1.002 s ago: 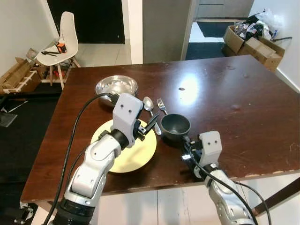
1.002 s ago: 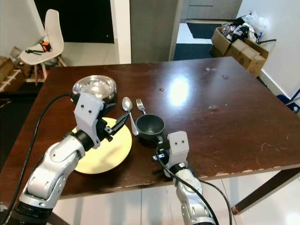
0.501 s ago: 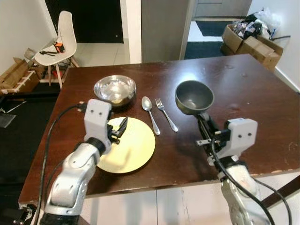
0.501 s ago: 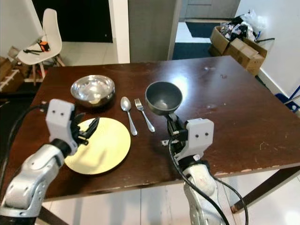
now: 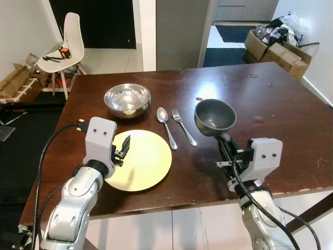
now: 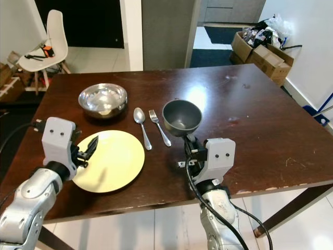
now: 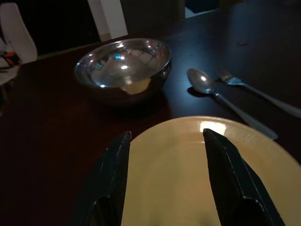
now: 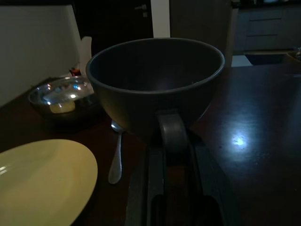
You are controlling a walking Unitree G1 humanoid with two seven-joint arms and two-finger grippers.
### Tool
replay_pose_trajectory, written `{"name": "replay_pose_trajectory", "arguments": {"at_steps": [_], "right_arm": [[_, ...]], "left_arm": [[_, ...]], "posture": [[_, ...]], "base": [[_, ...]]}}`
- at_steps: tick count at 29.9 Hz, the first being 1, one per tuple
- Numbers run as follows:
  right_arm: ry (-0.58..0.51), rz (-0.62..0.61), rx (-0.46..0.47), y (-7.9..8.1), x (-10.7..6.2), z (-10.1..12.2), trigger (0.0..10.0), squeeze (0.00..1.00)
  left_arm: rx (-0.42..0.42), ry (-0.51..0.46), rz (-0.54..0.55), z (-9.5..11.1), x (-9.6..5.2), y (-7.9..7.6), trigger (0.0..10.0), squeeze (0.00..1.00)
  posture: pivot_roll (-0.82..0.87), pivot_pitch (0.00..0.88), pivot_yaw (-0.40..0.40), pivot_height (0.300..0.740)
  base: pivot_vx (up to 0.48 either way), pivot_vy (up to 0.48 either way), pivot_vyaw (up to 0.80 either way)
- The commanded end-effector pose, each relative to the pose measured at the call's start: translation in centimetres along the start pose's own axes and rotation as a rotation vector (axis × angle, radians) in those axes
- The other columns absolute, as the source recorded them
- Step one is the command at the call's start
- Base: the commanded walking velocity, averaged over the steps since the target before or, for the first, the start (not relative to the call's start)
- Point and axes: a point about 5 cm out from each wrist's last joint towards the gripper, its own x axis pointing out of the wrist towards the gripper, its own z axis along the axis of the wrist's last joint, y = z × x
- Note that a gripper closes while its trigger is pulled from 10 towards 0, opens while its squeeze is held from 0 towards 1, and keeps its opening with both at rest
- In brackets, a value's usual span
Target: Setting the table
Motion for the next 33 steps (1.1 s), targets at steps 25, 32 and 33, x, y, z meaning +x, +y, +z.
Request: {"name": "replay_pose_trajectory", "arguments": {"at_steps": [25, 32, 33], "right_arm": [[0.088, 0.008, -0.02, 0.4, 0.3, -2.0, 10.0, 0.0], [0.078, 0.014, -0.018, 0.6, 0.6, -2.0, 10.0, 0.0], [0.078, 0.014, -0.018, 0.6, 0.6, -2.0, 10.0, 0.0]], "left_arm": [[-0.085, 0.005, -0.035, -1.0, 0.4, -1.9, 10.0, 0.0], [-0.089, -0.001, -0.041, -1.0, 0.6, -2.1, 10.0, 0.0], [-0.089, -0.001, -0.041, -1.0, 0.6, -2.1, 10.0, 0.0]], "posture": [[-0.06, 0.004, 0.059, 0.74], [-0.06, 0.0, 0.058, 0.74], [-0.06, 0.0, 0.058, 0.74]], "base": [[0.0, 0.0, 0.0], [0.0, 0.0, 0.0], [0.0, 0.0, 0.0]]}}
